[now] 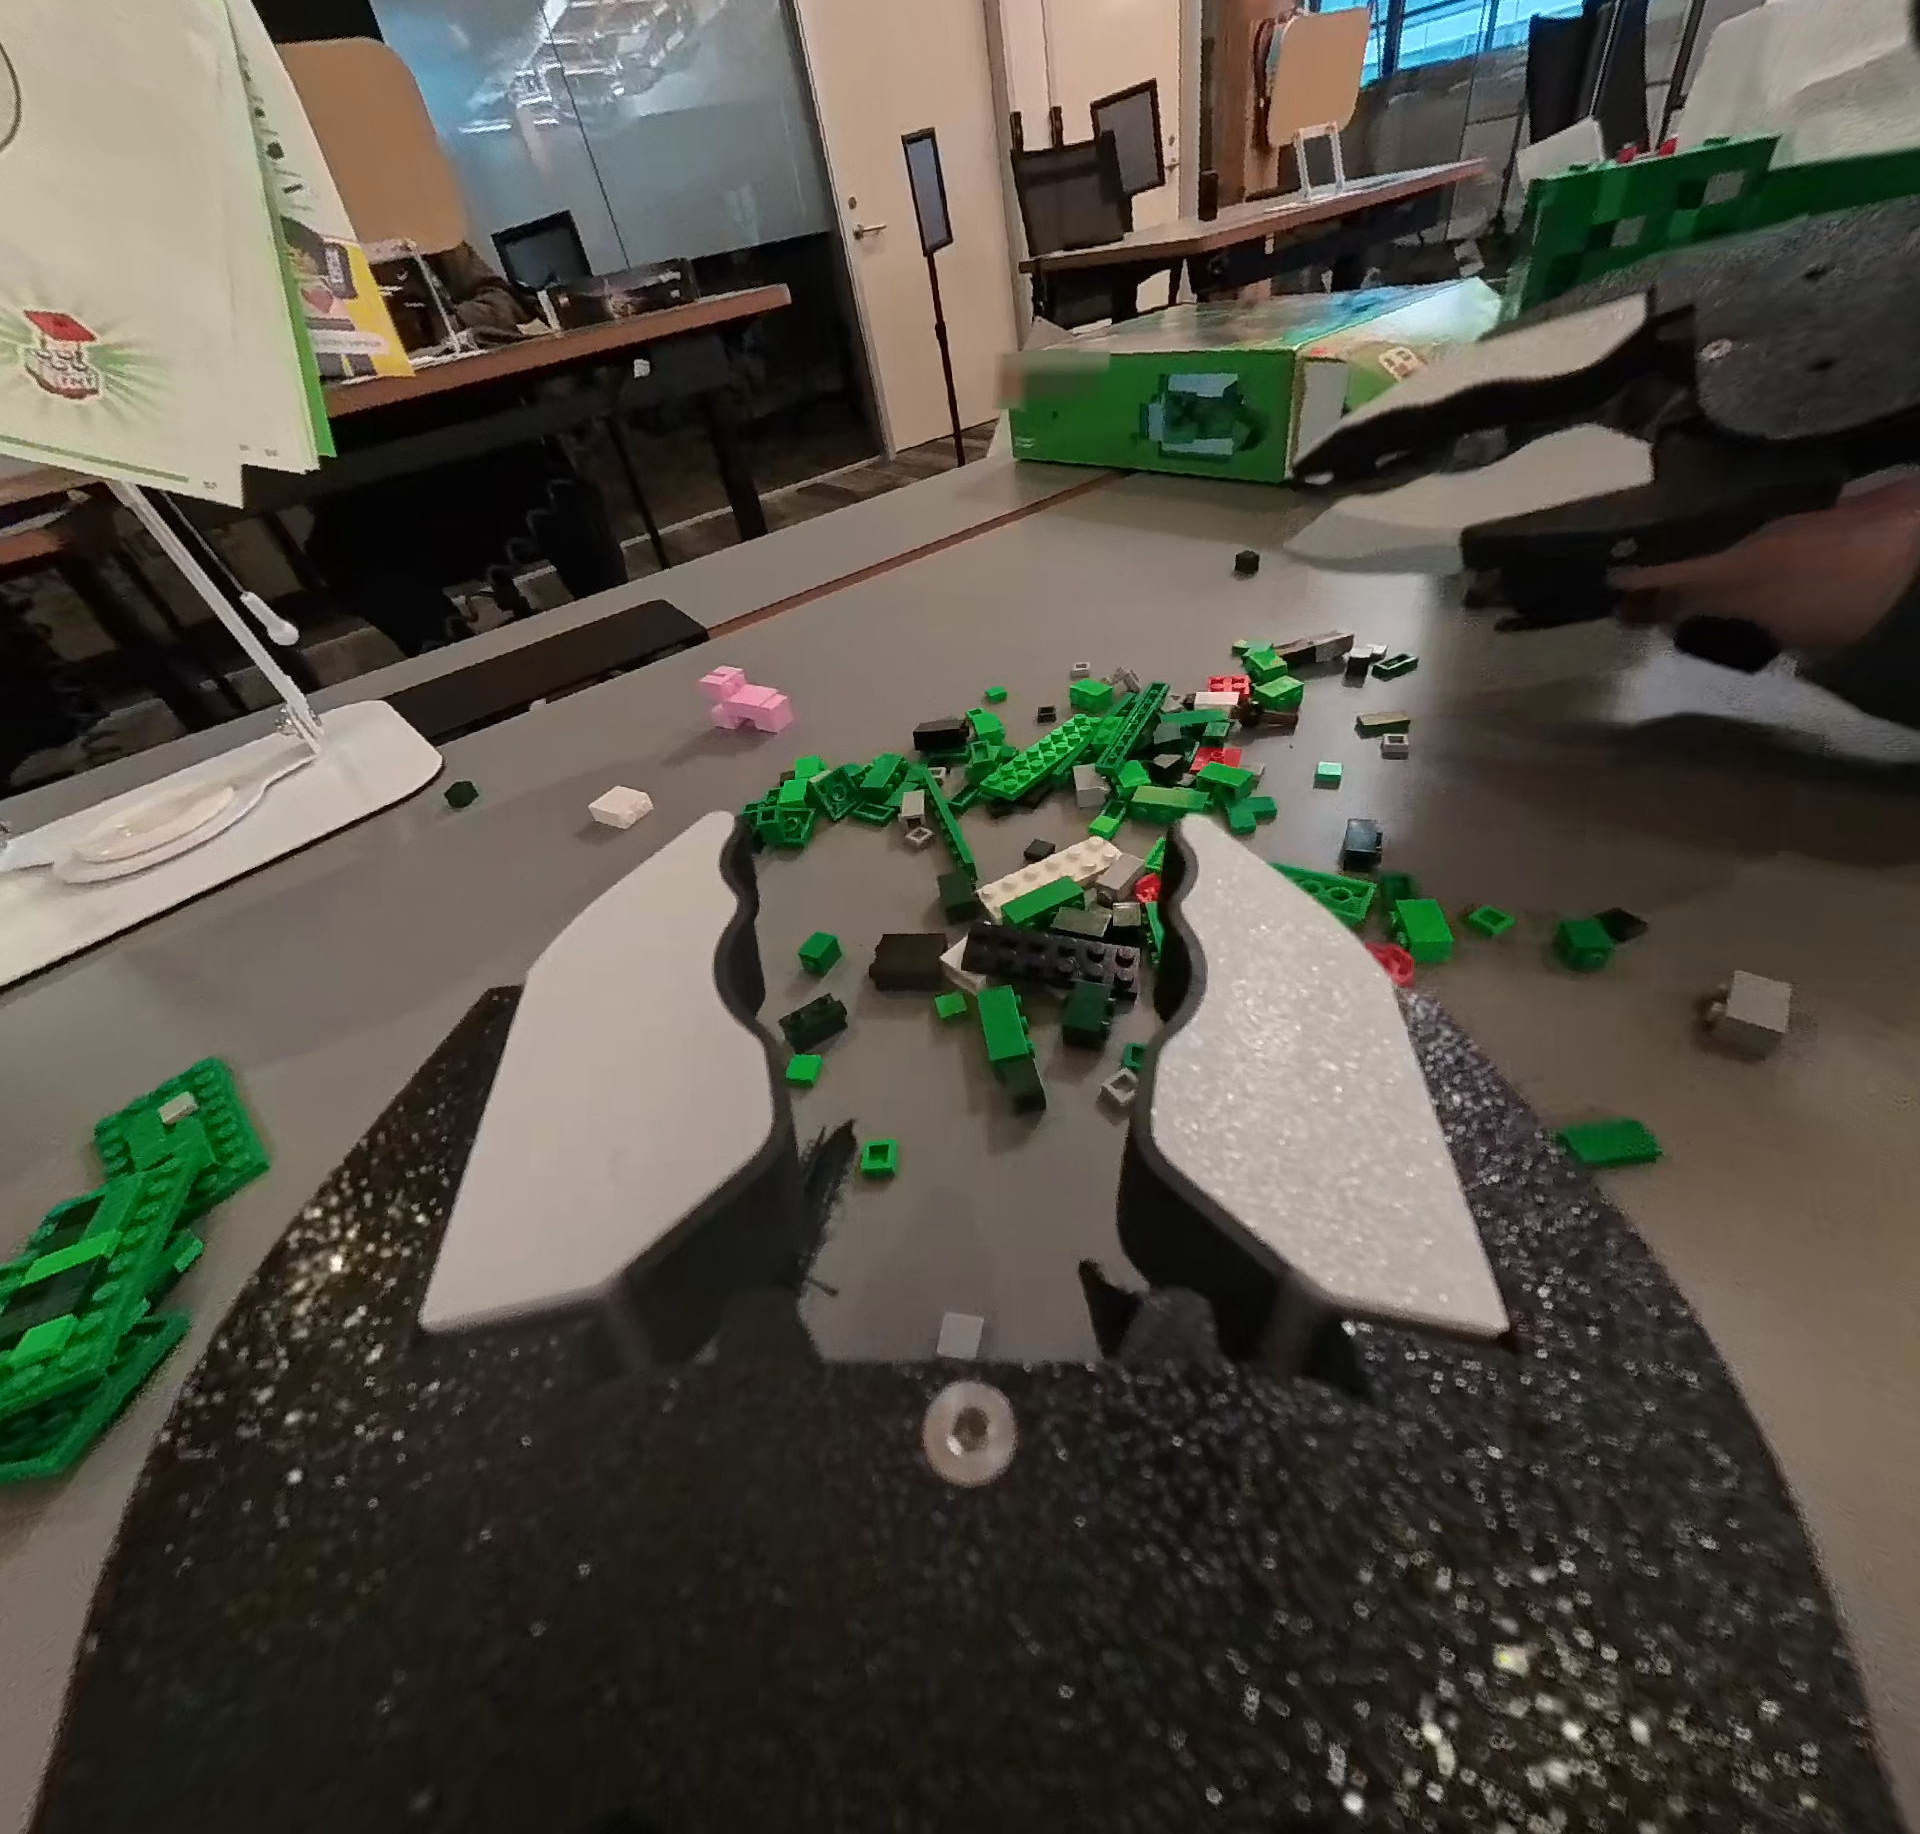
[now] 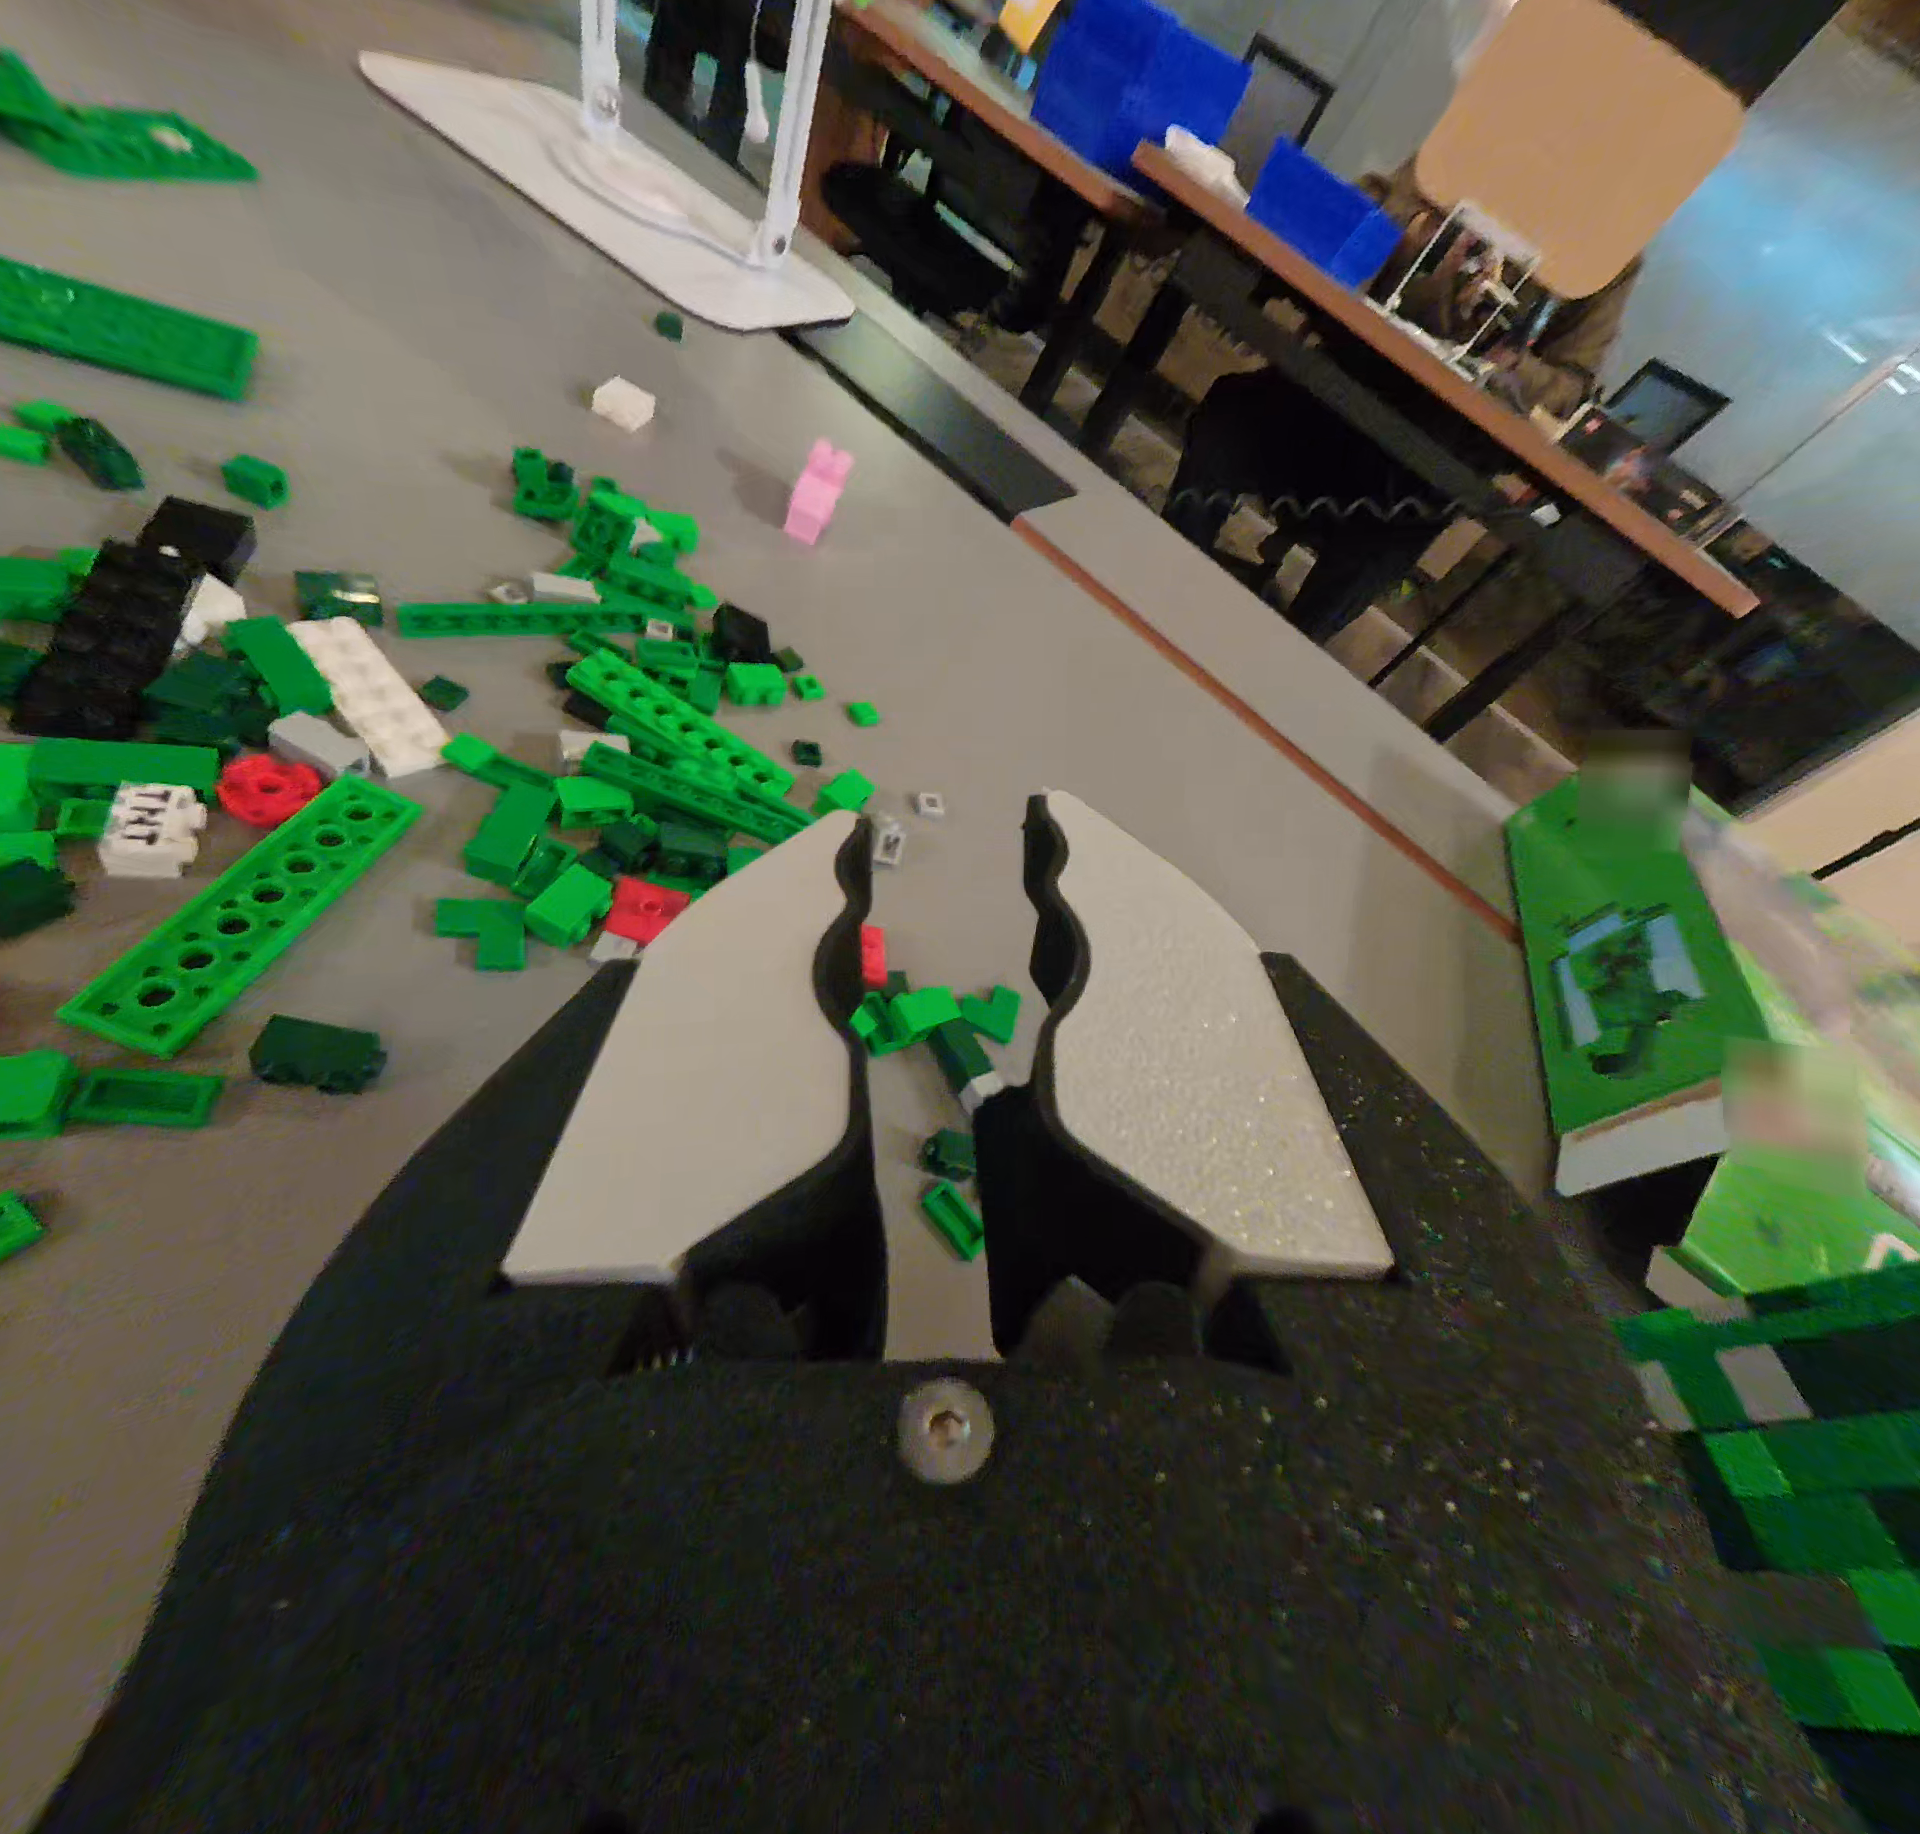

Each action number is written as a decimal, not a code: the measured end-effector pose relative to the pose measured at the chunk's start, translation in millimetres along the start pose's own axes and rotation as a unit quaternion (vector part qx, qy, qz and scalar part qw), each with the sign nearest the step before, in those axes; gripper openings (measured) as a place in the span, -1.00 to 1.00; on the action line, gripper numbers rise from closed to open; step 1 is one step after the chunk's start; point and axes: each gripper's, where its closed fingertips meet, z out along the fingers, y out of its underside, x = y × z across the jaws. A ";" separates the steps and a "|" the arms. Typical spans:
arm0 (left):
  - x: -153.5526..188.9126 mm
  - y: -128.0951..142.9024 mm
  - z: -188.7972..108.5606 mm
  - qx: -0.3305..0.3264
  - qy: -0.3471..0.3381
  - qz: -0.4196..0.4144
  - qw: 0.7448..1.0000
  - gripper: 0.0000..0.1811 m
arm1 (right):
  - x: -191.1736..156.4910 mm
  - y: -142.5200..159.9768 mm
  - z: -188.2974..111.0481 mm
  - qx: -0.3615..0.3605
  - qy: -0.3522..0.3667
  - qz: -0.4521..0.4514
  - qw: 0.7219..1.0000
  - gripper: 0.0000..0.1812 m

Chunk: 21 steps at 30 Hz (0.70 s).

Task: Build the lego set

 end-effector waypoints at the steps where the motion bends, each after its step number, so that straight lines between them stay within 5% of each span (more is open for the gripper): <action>1: 0.9 0.7 0.4 -0.002 0.001 0.003 1.000 -0.19 | 2.3 -2.0 -1.6 0.004 0.003 0.004 1.000 -0.69; 6: 4.1 1.6 0.7 -0.007 0.007 0.010 1.000 -0.20 | 34.0 -8.1 -19.4 0.004 0.032 -0.045 0.998 -0.73; 9: 4.7 0.6 -1.0 -0.004 0.010 0.005 1.000 -0.21 | 12.8 -14.4 -45.7 0.044 -0.107 -0.054 0.992 -0.79; 14: 1.5 0.0 -4.2 -0.001 0.020 -0.028 0.999 -0.24 | 26.7 10.8 -71.0 -0.008 -0.161 0.014 0.987 -0.63; 17: 4.8 -3.2 -10.0 -0.017 0.054 -0.042 0.998 -0.12 | 33.8 22.1 -94.1 -0.042 -0.173 0.013 0.984 -0.48; 21: 26.2 0.2 -21.5 -0.107 0.164 -0.072 0.978 0.37 | 18.5 45.8 -135.6 -0.089 -0.242 0.033 0.966 -0.22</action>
